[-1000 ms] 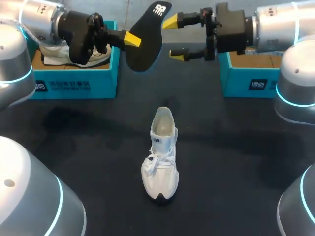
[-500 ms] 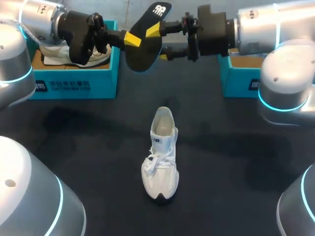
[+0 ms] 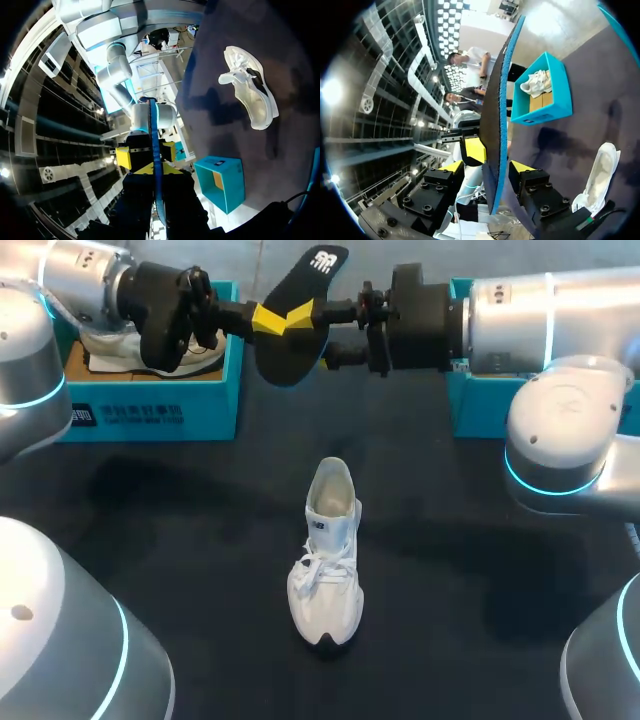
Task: Take the shoe out of the shoebox, open the shoe tongue, remove and reinsert the insole, then place the shoe into the shoebox
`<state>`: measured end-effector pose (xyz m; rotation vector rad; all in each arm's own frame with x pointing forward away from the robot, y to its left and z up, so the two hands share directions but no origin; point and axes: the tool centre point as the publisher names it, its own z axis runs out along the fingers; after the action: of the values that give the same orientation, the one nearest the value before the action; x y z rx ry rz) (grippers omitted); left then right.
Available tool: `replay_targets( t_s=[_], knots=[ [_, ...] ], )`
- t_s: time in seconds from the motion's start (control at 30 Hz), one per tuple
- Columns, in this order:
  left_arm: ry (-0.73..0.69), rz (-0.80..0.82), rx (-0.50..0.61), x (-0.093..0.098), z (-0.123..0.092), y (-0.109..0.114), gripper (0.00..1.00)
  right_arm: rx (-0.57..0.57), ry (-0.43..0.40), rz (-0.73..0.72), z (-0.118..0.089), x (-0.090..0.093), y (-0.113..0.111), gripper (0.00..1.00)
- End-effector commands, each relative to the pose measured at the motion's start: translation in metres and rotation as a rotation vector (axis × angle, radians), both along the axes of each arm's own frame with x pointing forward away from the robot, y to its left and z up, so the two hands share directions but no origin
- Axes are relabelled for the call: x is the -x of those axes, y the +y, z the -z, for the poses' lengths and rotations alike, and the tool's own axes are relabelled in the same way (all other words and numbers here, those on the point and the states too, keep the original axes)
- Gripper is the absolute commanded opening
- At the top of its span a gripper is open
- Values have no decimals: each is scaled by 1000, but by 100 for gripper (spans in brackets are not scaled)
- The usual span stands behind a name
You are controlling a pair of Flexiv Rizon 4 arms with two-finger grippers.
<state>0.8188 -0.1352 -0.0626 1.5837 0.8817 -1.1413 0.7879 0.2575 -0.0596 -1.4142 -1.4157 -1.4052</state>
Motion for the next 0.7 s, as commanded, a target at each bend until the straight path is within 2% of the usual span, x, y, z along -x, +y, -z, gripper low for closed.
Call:
replay_targets(
  t_s=[0.03,0.5,0.7],
  knots=[
    [-2,0,2,0,1,-1,0,3,-5,12,-1,-1,7,49],
    [-2,0,2,0,1,-1,0,-9,-5,20,3,-10,6,44],
    [-2,0,2,0,1,-1,0,-7,-8,20,-2,-9,5,40]
  ],
)
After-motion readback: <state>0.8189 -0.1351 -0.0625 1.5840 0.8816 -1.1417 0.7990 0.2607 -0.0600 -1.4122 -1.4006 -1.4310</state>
